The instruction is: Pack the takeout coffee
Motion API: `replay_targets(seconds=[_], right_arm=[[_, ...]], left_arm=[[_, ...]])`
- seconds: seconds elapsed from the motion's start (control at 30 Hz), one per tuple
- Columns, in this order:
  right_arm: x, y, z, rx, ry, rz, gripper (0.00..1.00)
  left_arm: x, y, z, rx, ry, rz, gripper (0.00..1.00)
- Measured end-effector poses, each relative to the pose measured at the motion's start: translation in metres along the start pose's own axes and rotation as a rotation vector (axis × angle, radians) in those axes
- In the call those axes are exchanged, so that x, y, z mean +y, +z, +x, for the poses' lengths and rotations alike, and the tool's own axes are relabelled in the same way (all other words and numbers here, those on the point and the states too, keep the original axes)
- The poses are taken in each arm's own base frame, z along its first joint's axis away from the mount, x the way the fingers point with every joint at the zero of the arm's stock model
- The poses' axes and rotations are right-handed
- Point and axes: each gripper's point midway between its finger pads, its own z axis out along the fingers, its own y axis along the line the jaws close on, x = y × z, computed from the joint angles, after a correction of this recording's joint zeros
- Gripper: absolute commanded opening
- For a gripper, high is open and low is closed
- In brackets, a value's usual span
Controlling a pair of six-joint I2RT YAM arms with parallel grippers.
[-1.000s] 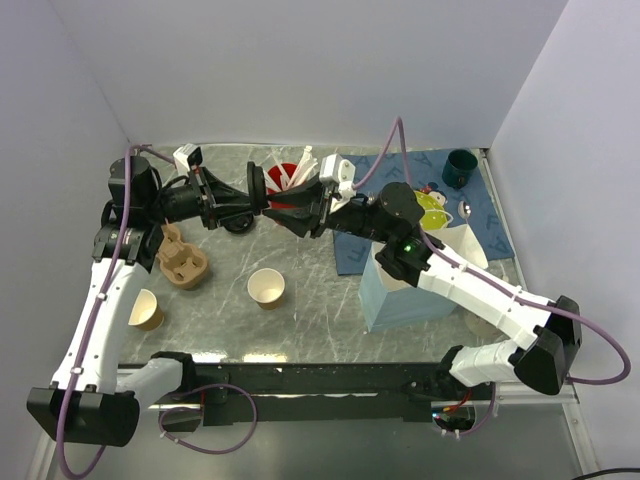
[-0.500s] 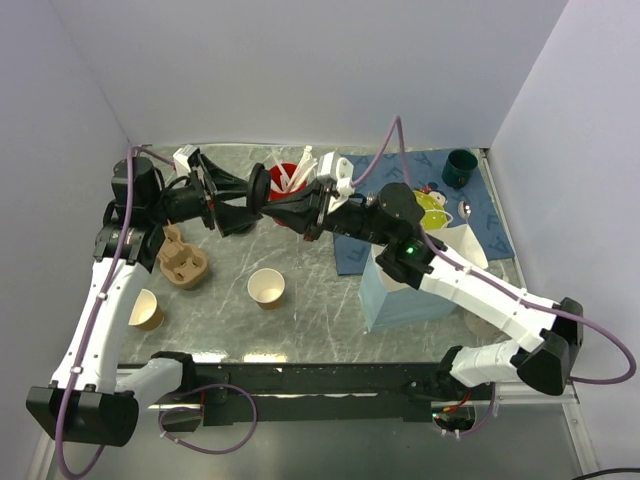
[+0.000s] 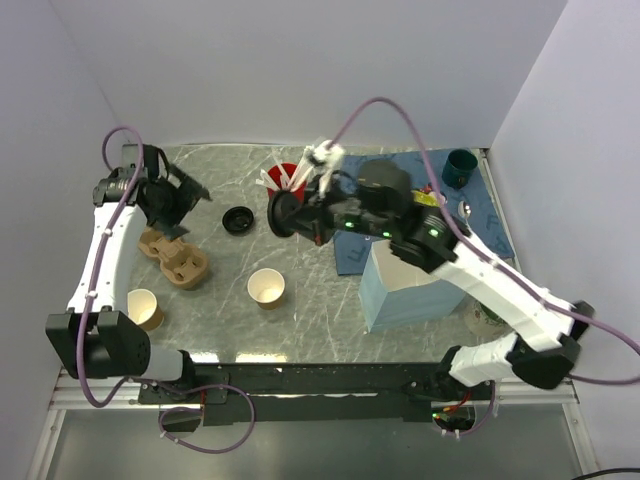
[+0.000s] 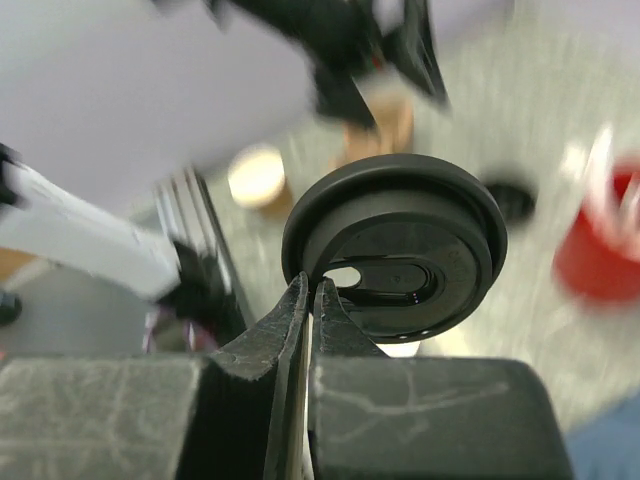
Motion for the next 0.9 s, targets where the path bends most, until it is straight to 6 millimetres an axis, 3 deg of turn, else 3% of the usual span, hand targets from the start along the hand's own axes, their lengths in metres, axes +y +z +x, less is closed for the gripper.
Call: replay_targets(seconds=[0.2,0.3,0.4,0.63,0.77,0.9], right_arm=[[-0.023,0.033,0.106,0.419,0.157,0.114,0.00],[-0.033,0.049,0.155,0.614,0.211,0.176,0.00],[-0.037,0.064,0.186,0.749,0.237,0.217,0.00],[-0.026,0.093,0.206,0.862,0.239,0.238,0.00],[-0.016,0.095,0.213,0.894,0.242,0.243,0.00],[-0.013,0.096,0.220,0.922,0.253,0.258,0.00]], left_arm=[[0.078,0.005,-0.003,-0.067,0.005,-0.258,0.97],[0.094,0.000,-0.010,-0.106,0.008,-0.310,0.97],[0.097,-0.009,-0.019,-0.173,0.022,-0.316,0.97],[0.107,-0.018,-0.029,-0.259,0.063,-0.335,0.97],[0.123,-0.012,-0.029,-0.250,0.067,-0.373,0.97],[0.127,-0.012,-0.033,-0.258,0.081,-0.379,0.97]])
